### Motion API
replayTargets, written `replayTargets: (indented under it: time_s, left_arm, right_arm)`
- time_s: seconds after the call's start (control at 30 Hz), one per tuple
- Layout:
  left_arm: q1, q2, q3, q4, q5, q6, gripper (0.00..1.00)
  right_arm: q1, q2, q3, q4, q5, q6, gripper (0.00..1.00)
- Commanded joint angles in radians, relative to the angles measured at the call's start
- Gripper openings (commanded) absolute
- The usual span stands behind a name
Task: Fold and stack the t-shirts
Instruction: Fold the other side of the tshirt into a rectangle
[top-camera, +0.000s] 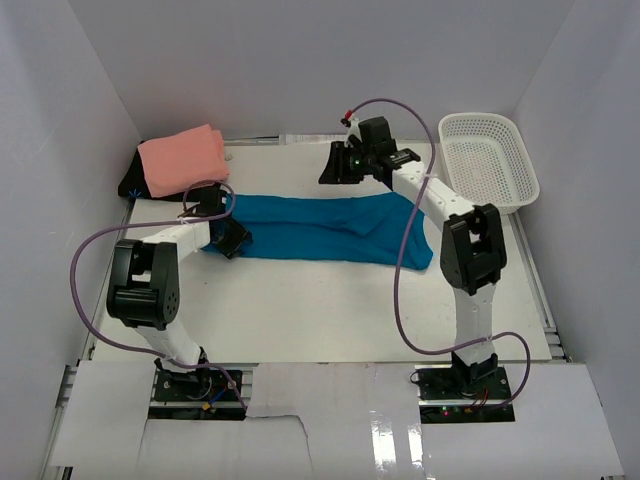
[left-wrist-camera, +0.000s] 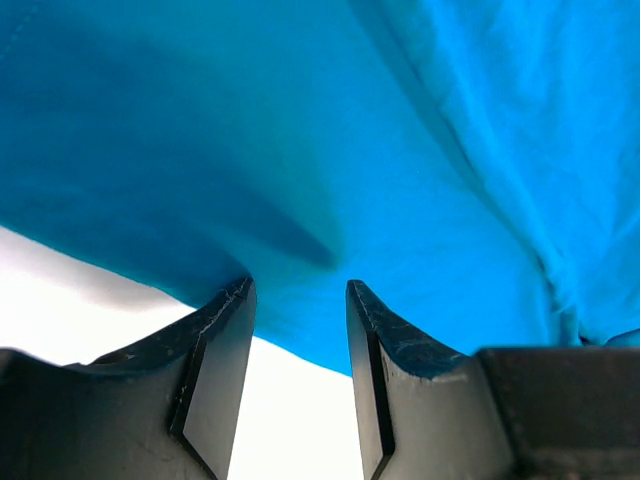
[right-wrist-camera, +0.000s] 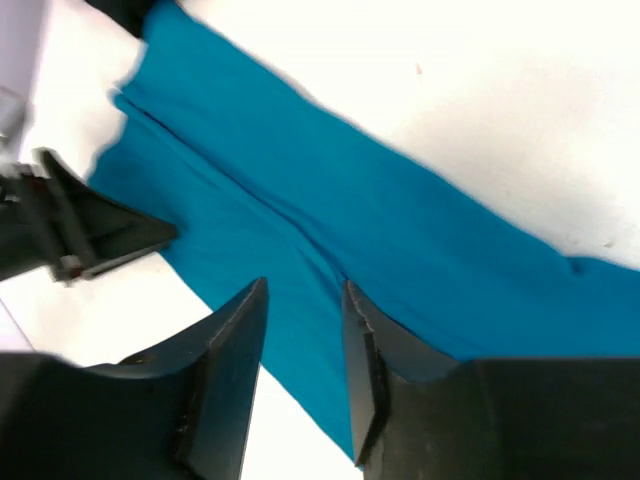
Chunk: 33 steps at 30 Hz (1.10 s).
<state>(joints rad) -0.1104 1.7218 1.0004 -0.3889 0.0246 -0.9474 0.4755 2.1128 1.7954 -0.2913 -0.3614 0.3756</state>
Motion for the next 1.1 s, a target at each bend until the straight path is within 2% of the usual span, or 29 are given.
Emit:
replayTargets:
  time_s: [0.0, 0.13, 0.23, 0.27, 0.3, 0.47, 0.6, 0.87, 1.07]
  left_arm:
    - [0.006, -0.056, -0.068, -0.071, -0.028, 0.035, 0.53]
    - [0.005, -0.102, -0.106, -0.070, -0.026, 0.045, 0.53]
    - [0.003, -0.126, -0.082, -0.100, -0.034, 0.070, 0.52]
    - [-0.003, -0.142, -0.047, -0.144, -0.067, 0.076, 0.52]
    - [-0.014, -0.152, -0.028, -0.168, -0.090, 0.085, 0.52]
    - [-0.020, -0.232, 0.072, -0.274, -0.170, 0.125, 0.52]
    - [-0.049, -0.260, 0.185, -0.315, -0.218, 0.170, 0.53]
    - [-0.182, -0.141, 0.286, -0.324, -0.241, 0.187, 0.54]
    - [-0.264, 0.019, 0.388, -0.330, -0.242, 0.228, 0.54]
  right_arm:
    - [-0.006, -0.121, 0.007, -0.091, 0.015, -0.105, 0.46]
    - [0.002, -0.171, -0.008, -0.282, 0.113, -0.181, 0.48]
    - [0.026, -0.229, -0.125, -0.340, 0.232, -0.204, 0.50]
    - [0.044, -0.259, -0.186, -0.347, 0.296, -0.219, 0.51]
    - [0.055, -0.272, -0.217, -0.350, 0.323, -0.224, 0.59]
    - [0.094, -0.356, -0.408, -0.307, 0.450, -0.233, 0.65]
    - [0.101, -0.358, -0.450, -0.283, 0.469, -0.231, 0.66]
    - [0.110, -0.321, -0.472, -0.215, 0.539, -0.213, 0.63]
    - [0.124, -0.252, -0.441, -0.200, 0.593, -0.247, 0.55]
